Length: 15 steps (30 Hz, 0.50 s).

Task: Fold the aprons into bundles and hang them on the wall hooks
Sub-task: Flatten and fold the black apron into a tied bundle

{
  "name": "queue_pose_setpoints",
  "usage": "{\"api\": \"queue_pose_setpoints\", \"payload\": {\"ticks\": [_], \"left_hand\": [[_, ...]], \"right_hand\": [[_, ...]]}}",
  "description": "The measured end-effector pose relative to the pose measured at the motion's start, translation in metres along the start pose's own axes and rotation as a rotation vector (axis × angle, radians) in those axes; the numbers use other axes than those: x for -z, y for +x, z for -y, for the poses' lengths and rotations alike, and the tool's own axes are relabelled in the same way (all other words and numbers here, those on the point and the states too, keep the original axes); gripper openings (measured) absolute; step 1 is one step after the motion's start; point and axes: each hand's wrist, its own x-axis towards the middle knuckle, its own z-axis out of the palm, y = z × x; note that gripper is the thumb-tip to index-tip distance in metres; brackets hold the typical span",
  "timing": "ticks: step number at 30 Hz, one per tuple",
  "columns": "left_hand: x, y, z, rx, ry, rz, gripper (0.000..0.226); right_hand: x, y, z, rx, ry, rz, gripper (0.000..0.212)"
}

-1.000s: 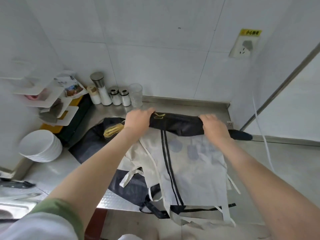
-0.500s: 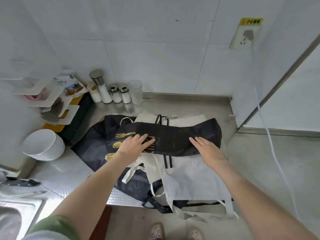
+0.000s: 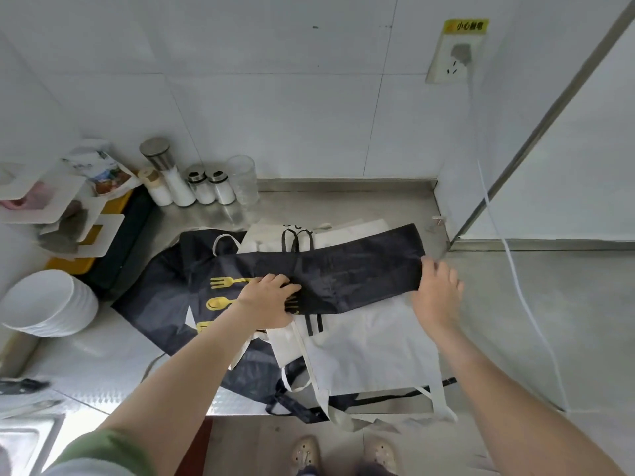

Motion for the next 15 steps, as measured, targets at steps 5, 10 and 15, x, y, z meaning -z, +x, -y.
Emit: {"api": "queue_pose_setpoints", "payload": {"ticks": [5, 10, 15], "left_hand": [[0.009, 0.021, -0.029, 0.058, -0.138, -0.255, 0.056], [0.003, 0.049, -0.073, -0.22, -0.203, -0.418, 0.049], [-0.049, 0.057, -0.073, -0.24, -0.015, -0.286, 0.06]], "right_hand": [[0.002, 0.001, -0.006, -0.814, 0.893, 0.199, 0.024], [-0.006, -0.007, -0.023, -0.812, 1.588, 0.549, 0.031], [-0.014, -0.002, -0.056, -0.817, 2.19, 0.268, 0.02]]}}
